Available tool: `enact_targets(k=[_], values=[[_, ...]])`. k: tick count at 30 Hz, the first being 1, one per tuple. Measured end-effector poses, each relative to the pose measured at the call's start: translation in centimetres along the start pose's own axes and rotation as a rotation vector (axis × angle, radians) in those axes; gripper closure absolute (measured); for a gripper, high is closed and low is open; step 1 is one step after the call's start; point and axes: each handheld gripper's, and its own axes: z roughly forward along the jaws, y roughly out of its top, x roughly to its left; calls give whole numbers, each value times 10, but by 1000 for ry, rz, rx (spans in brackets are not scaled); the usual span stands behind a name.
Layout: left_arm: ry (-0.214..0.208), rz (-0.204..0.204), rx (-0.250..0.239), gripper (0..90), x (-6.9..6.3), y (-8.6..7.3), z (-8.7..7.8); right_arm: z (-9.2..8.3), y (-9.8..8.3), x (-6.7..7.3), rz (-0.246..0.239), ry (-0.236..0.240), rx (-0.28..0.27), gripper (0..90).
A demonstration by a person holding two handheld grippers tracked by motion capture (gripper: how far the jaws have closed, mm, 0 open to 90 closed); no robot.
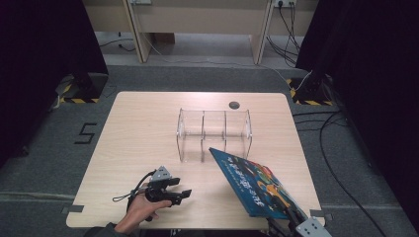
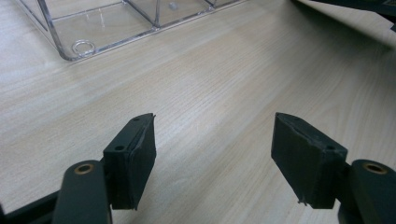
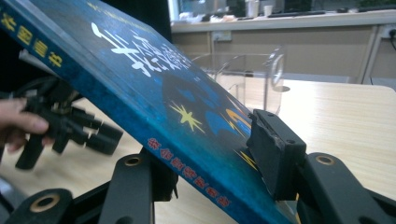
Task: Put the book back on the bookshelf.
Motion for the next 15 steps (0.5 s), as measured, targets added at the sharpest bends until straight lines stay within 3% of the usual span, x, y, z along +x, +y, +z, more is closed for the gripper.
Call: enact_targets(k=[5,15], values=[[22,17,18,289,4,-1,0,-8,2,-13,62,-26,-28,584],[49,23,23,292,11,-1,-3,-19,4,-26,76,-79,-57,657]])
